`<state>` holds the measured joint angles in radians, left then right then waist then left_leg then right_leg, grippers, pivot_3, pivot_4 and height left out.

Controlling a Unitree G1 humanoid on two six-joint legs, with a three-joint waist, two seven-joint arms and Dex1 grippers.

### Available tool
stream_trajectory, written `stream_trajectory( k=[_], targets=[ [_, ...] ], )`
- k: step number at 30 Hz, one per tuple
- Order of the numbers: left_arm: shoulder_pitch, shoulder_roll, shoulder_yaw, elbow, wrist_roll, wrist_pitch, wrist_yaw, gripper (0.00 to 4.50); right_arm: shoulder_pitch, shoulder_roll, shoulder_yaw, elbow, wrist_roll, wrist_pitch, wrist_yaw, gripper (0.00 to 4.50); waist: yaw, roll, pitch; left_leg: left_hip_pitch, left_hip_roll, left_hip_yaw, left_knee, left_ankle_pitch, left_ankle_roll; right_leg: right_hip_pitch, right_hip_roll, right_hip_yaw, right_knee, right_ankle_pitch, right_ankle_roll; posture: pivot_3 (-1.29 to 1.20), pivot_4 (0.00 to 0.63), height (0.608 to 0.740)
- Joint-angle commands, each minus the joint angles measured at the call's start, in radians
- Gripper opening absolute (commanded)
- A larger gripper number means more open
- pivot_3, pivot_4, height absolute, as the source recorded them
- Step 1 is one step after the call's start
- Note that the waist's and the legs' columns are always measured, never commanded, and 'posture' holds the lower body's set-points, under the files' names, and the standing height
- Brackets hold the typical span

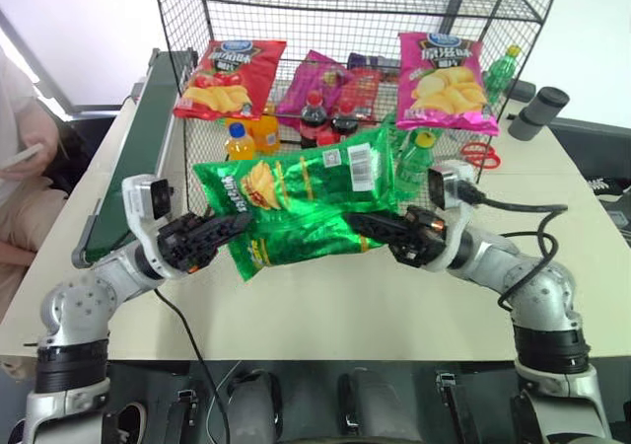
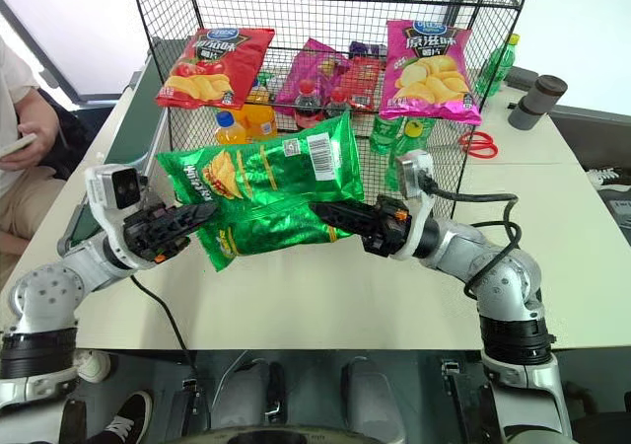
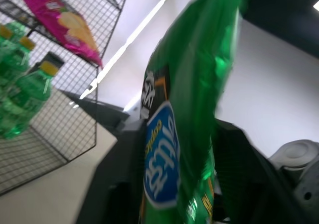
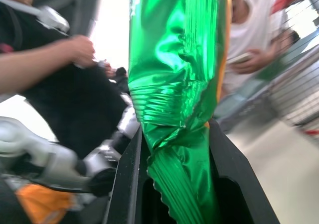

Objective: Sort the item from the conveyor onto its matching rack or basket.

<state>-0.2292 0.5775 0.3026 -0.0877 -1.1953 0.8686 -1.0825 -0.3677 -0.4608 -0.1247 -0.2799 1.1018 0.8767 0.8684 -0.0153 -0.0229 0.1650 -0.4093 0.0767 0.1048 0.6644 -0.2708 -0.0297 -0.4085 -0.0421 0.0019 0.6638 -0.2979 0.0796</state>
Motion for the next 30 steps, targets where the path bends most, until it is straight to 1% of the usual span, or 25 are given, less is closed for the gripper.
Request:
stream_trajectory(
  k=[1,3,4,5,6,7,8,9,10,12,13,16,18,20,21,22,23,26,30],
  targets=[
    [0.017,0.001,0.062,0.018,0.086,-0.128,-0.006,4.41,-0.019,-0.023,-0.038,-0.109,-0.068,-0.104,-0.032,0.25,0.001,0.0,0.0,0.0,0.0,0.0,0.0,0.0,0.0,0.0,-0.001,0.0,0.0,0.0,0.0,0.0,0.15,0.74],
    [0.016,-0.008,0.083,0.042,0.116,-0.174,0.014,4.41,-0.054,-0.027,-0.021,-0.134,-0.213,-0.217,-0.091,0.25,0.001,0.0,0.0,0.0,0.0,0.0,0.0,0.0,0.0,0.0,-0.001,0.0,-0.001,0.0,0.0,0.0,0.15,0.74],
    [0.012,-0.009,0.092,0.058,0.112,-0.173,0.018,4.41,-0.056,-0.053,0.018,-0.15,-0.312,-0.286,-0.077,0.25,0.001,0.0,0.0,0.0,0.0,0.0,0.0,0.0,0.0,0.0,-0.001,0.0,0.0,0.0,0.0,0.0,0.15,0.74],
    [0.012,-0.005,0.094,0.066,0.121,-0.184,0.006,4.41,-0.064,-0.094,0.08,-0.149,-0.479,-0.419,-0.062,0.25,0.001,0.0,0.0,0.0,0.0,0.0,0.0,0.0,0.0,0.0,-0.001,0.0,0.0,0.0,0.0,0.0,0.15,0.74],
    [0.01,-0.005,0.098,0.071,0.124,-0.19,0.002,4.41,-0.076,-0.123,0.123,-0.142,-0.606,-0.532,-0.052,0.25,0.001,0.0,0.0,0.0,-0.001,0.001,0.0,0.0,0.0,0.0,-0.001,0.0,0.0,0.0,0.0,0.0,0.15,0.74],
    [0.007,-0.009,0.099,0.068,0.123,-0.192,0.008,4.41,-0.105,-0.138,0.15,-0.124,-0.722,-0.657,-0.062,0.25,0.0,0.0,0.0,0.0,-0.001,0.001,0.0,0.0,0.0,-0.001,-0.001,0.0,-0.001,0.0,0.0,0.0,0.15,0.74],
    [0.005,-0.011,0.096,0.064,0.126,-0.195,0.008,4.41,-0.134,-0.143,0.165,-0.104,-0.805,-0.748,-0.083,0.25,0.0,0.0,0.0,-0.001,-0.001,0.001,0.0,0.0,0.0,-0.001,-0.001,0.0,-0.001,0.0,0.0,0.0,0.15,0.74],
    [0.005,-0.013,0.09,0.06,0.127,-0.193,0.007,4.41,-0.165,-0.144,0.174,-0.095,-0.845,-0.802,-0.087,0.25,0.0,0.0,0.001,-0.001,-0.001,0.001,0.0,0.0,0.0,-0.001,-0.001,0.0,-0.001,0.0,0.0,0.0,0.15,0.74],
    [0.004,-0.014,0.083,0.058,0.128,-0.192,0.005,4.41,-0.193,-0.153,0.187,-0.077,-0.916,-0.877,-0.102,0.25,-0.001,0.0,0.001,-0.001,-0.001,0.001,-0.001,0.0,0.0,-0.002,-0.001,0.0,-0.001,0.0,0.0,0.0,0.15,0.74],
    [0.001,-0.018,0.072,0.056,0.135,-0.195,-0.002,4.41,-0.251,-0.168,0.199,-0.04,-1.039,-1.053,-0.123,0.25,-0.002,0.0,0.001,-0.001,-0.001,0.001,-0.001,0.0,0.0,-0.002,-0.001,0.0,-0.001,0.0,0.0,0.0,0.15,0.74],
    [-0.002,-0.021,0.068,0.054,0.134,-0.192,0.0,4.41,-0.277,-0.183,0.199,-0.016,-1.134,-1.157,-0.165,0.25,-0.001,0.0,0.001,-0.001,-0.001,0.001,-0.001,0.0,0.0,-0.002,-0.001,0.0,-0.001,0.0,0.0,0.0,0.15,0.74],
    [-0.01,-0.03,0.065,0.056,0.139,-0.193,0.002,4.41,-0.307,-0.2,0.187,0.033,-1.267,-1.359,-0.234,0.25,0.0,0.0,0.0,-0.001,-0.001,0.002,-0.001,0.0,0.0,-0.002,-0.001,0.0,-0.001,0.0,0.0,0.0,0.15,0.74],
    [-0.012,-0.033,0.062,0.057,0.146,-0.195,0.001,4.41,-0.325,-0.205,0.184,0.058,-1.364,-1.458,-0.296,0.25,0.0,0.0,0.0,-0.001,-0.001,0.002,-0.001,0.0,0.0,-0.001,-0.002,0.0,-0.001,0.0,0.0,0.0,0.15,0.74],
    [-0.011,-0.037,0.059,0.05,0.149,-0.193,0.004,4.41,-0.343,-0.204,0.182,0.091,-1.448,-1.515,-0.353,0.25,-0.002,0.0,0.0,-0.001,-0.001,0.002,0.0,0.0,-0.001,-0.001,-0.002,0.0,-0.001,0.0,0.0,0.0,0.15,0.74],
    [-0.009,-0.04,0.058,0.046,0.151,-0.196,0.005,4.41,-0.351,-0.208,0.186,0.121,-1.519,-1.527,-0.39,0.25,-0.002,0.0,0.0,-0.001,-0.001,0.002,0.0,0.001,-0.001,-0.001,-0.002,0.0,-0.001,0.0,0.0,0.0,0.15,0.74],
    [-0.009,-0.044,0.058,0.043,0.152,-0.196,0.009,4.41,-0.354,-0.208,0.192,0.151,-1.55,-1.536,-0.407,0.25,-0.004,0.0,0.0,-0.001,-0.001,0.002,0.0,0.001,-0.001,-0.001,-0.002,0.0,0.0,0.0,0.0,0.0,0.15,0.74],
    [-0.008,-0.052,0.053,0.033,0.17,-0.217,0.012,4.41,-0.356,-0.215,0.204,0.198,-1.645,-1.507,-0.451,0.25,-0.005,0.0,0.0,-0.001,-0.001,0.002,0.0,0.001,-0.002,-0.001,-0.002,0.0,0.0,0.0,0.0,0.0,0.15,0.74],
    [-0.01,-0.078,0.05,0.005,0.211,-0.271,0.034,4.41,-0.357,-0.218,0.233,0.298,-1.784,-1.437,-0.509,0.25,-0.004,0.0,0.0,0.0,-0.001,0.003,0.0,0.002,-0.004,-0.001,-0.002,0.0,0.0,0.0,0.0,0.0,0.15,0.74],
    [-0.008,-0.105,0.048,-0.016,0.32,-0.42,0.054,4.41,-0.384,-0.179,0.268,0.329,-1.835,-1.386,-0.555,0.25,-0.005,0.0,0.001,0.0,-0.001,0.004,0.0,0.003,-0.006,-0.001,-0.002,0.001,0.0,0.0,0.0,0.0,0.15,0.74]
  ],
)
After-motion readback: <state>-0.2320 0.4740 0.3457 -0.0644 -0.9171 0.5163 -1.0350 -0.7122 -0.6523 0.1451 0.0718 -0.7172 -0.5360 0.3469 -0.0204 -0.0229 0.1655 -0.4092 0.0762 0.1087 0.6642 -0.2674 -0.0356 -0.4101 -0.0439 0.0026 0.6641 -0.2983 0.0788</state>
